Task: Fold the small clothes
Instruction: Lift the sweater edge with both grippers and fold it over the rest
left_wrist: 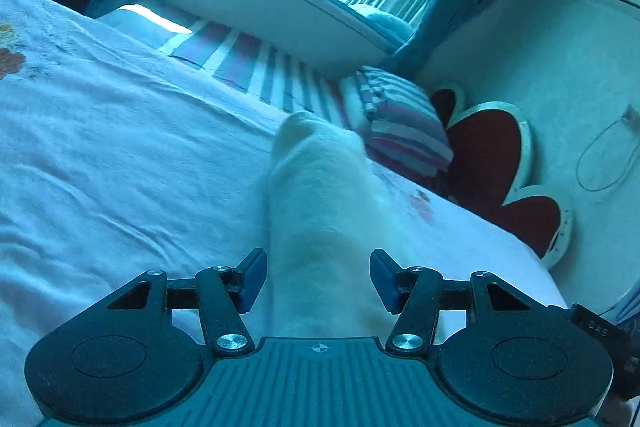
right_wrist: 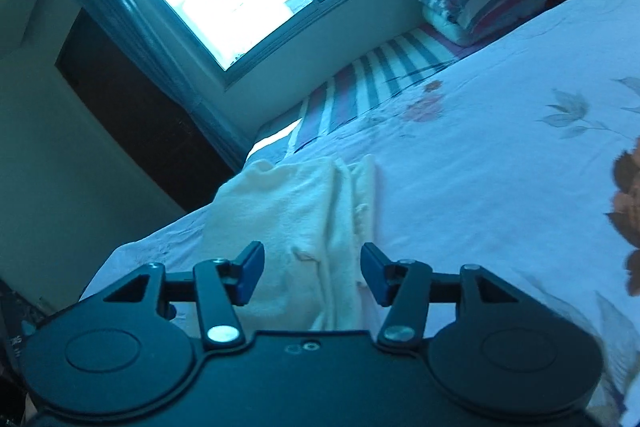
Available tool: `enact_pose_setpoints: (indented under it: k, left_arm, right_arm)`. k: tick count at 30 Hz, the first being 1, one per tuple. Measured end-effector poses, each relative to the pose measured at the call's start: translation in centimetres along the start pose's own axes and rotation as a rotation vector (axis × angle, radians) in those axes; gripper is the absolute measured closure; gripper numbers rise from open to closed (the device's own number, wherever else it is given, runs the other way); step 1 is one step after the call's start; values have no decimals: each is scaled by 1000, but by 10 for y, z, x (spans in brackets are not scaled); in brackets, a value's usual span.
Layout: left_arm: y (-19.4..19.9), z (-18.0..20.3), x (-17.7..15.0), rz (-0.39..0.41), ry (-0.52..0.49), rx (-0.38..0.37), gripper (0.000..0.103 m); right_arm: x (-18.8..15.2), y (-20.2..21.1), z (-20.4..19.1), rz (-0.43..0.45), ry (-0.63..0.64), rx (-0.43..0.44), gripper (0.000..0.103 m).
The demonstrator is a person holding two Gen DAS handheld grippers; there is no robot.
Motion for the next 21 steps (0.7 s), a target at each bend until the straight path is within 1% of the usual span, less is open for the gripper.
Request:
enact_pose_setpoints:
  k: [2,3,5,8,10,11,13,14,15,16,17,18,19,21]
  left_arm:
    - [-12,-5,8,-12,-21,22,47]
    - [-17,-8,11,-22,-14,29,47]
    - [-28,-7,13,-34,-26,21,47]
    - [-42,-7,15,-48,-45,38,47]
    - [-51,-8,21,-46,-23,39,40]
    - [-55,-10,22,-43,-23,47,35]
    - [-63,-13,23,-45,-28,44,33]
    - [-64,-15,22,-48,-22,37,33]
    - [-65,-15,22,-48,-19,34,32]
    - [-66,-15,23,-41,-19,36,32]
    - [-66,-16,24,-28,-20,43,32]
    - [-67,-16,25,-25,-23,48,32]
    - [-68,-15,25,-29,-21,48,32]
    - [-70,-12,25,-38,-28,42,32]
  right_arm:
    - [4,-22,-6,-41,24,27,55]
    - [5,-32,-7,-58,30,26,55]
    - [7,-49,-5,-92,29,23,54]
    - [7,-70,2,-155,-8,51,53]
    - [5,-83,4,-203,-34,107,53]
    - [4,-88,4,-217,-39,144,52]
    - [4,-97,4,-237,-59,193,52]
    - [3,-103,4,-246,-65,184,54]
    - [3,-108,6,-246,-73,180,58]
    - [4,-111,7,-239,-88,194,59]
    - [6,-113,7,-231,-95,194,63]
    - [7,-112,7,-223,-91,186,77]
    - [9,-111,6,-216,-82,178,89]
    - [15,-103,-2,-183,-20,151,90]
Point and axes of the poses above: each gripper's, at about its wrist camera, not at the fingertips, and y roughly against the way its jaws point, z to its right, x to its top, the point moved 2 cm from there along -y, roughly the way its jaws point, and after that the axes turned 7 degrees about y, right-handed, at the moved point
